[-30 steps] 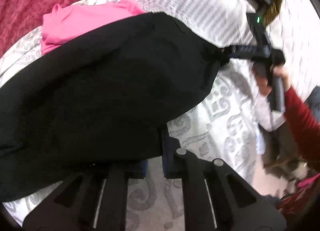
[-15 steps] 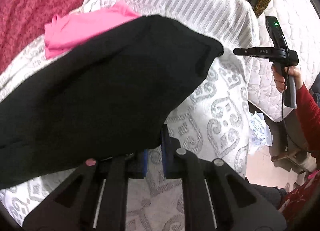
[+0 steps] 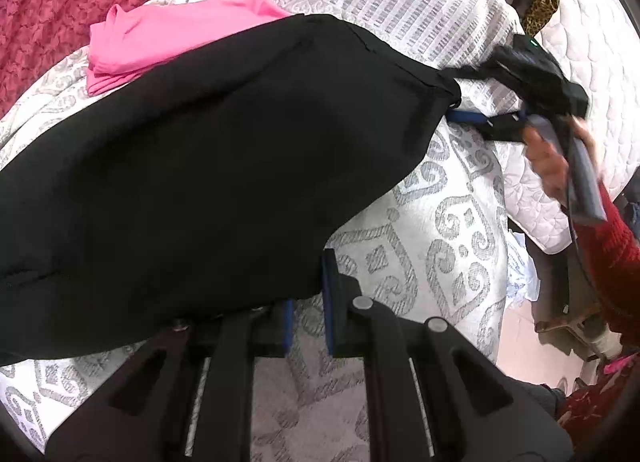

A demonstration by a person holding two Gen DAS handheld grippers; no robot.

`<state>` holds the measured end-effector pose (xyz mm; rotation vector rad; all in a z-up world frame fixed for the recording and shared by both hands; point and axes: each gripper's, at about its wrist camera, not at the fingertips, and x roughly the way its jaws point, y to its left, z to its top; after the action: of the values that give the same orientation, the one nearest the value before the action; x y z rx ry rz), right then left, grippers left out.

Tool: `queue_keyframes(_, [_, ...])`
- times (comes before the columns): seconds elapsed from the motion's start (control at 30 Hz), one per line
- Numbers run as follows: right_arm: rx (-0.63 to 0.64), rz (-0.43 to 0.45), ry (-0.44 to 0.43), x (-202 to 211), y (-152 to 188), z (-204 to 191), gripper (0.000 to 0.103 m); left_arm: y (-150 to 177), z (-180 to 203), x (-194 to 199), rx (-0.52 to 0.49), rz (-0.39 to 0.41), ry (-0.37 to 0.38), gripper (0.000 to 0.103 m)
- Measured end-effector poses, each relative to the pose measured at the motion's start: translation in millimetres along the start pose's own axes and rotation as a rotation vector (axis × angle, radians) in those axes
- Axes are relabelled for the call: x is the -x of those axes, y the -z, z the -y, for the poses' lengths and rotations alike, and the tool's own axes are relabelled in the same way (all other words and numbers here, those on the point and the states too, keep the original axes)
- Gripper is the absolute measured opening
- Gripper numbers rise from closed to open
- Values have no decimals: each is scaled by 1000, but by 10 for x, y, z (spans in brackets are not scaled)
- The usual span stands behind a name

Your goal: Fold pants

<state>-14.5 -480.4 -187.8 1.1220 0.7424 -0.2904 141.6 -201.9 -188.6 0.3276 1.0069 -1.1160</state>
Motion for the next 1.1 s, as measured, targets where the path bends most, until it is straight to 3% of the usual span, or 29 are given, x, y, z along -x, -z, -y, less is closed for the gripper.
queue_keyframes(0.1, [5, 106, 44, -148, -193, -118, 67, -15, -5, -11, 5, 3, -1, 12])
queue_keyframes(0.17, [-31, 124, 115, -240, -278, -106, 13, -15, 9, -9, 9, 11, -8, 12])
queue_keyframes(0.23, [-40, 134, 80, -112, -264, -127, 12, -7, 32, 15, 10, 25, -13, 12])
queue_keyframes(0.4, [177, 224, 161, 541, -76, -390, 12, 30, 466, 250, -83, 77, 40, 12])
queue_keyframes(0.53, [209, 162, 331, 728, 13, 50, 14, 169, 890, 205, -146, 60, 58, 12])
queue_keyframes(0.63, [188, 136, 328, 785, 145, 278, 16, 272, 997, 50, -134, 3, 29, 12])
queue_keyframes(0.73, [198, 151, 329, 882, 198, 237, 17, 306, 1022, 118, -108, 9, 45, 12])
queue_keyframes(0.83, [249, 162, 491, 915, 150, 118, 42, 298, 1075, 235, -113, 37, 32, 12])
queue_keyframes(0.93, [270, 349, 768, 1138, 121, -69, 50, 293, 1030, 189, -85, 26, 34, 12])
queue_keyframes(0.97, [282, 380, 748, 1189, 125, -139, 50, 317, 999, 146, -61, 13, 45, 12])
queue_keyframes(1.03, [336, 374, 597, 1194, 146, -326, 50, 336, 989, 72, -40, 1, 57, 12])
queue_keyframes(1.1, [431, 208, 458, 873, 179, -586, 49, 371, 960, 18, -31, -3, 63, 12])
